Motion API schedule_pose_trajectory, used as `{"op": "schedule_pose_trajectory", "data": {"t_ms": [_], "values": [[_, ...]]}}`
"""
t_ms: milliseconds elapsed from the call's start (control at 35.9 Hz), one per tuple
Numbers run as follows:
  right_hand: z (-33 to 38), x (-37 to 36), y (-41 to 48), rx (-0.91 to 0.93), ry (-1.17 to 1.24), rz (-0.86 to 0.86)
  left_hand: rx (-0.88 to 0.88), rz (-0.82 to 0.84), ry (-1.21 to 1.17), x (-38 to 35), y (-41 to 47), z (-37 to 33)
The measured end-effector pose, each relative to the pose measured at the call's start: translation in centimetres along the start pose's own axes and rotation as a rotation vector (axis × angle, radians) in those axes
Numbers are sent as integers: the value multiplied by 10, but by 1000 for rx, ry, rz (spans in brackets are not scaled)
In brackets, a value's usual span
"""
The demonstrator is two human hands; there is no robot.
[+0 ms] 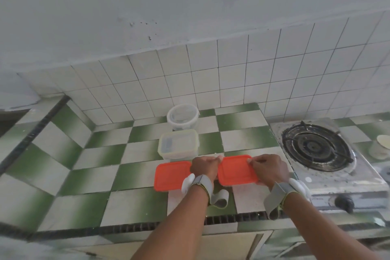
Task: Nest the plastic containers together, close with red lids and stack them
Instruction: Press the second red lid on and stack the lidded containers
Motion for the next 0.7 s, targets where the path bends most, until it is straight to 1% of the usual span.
{"op": "schedule_pose_trajectory", "data": {"t_ms": [111, 278, 362, 417, 501, 557, 612, 696], "values": [[-10, 1, -5, -20, 82, 57, -15, 31, 3, -1, -6, 3], [-23, -7, -7, -26, 145, 220, 22, 135, 53, -3, -6, 24], [-28, -7, -10, -37, 165, 221, 41, 161, -19, -2, -9, 30], [-27, -8, -12, -40, 166, 172, 45, 151, -45, -1, -10, 31], [-23, -6, -16, -49, 125, 114, 30, 114, 7, -3, -16, 28], [-20, -4, -19, -65, 95, 147, 28, 89, 67, -2, -17, 25], [-18, -2, -22, -77, 77, 186, 31, 95, 77, -1, -14, 25], [-8, 0, -25, -39, 130, 204, -72, 80, 66, 14, -26, -1]]}}
Point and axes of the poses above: each hand's wrist, its own y-axis towards the middle knuckle, its own x-axis out of the back of the hand, z = x × y, the point moved 8 cm from there along y, towards the middle knuckle, and after that the axes turned 2 degrees about -x, right-handed, at the moved point
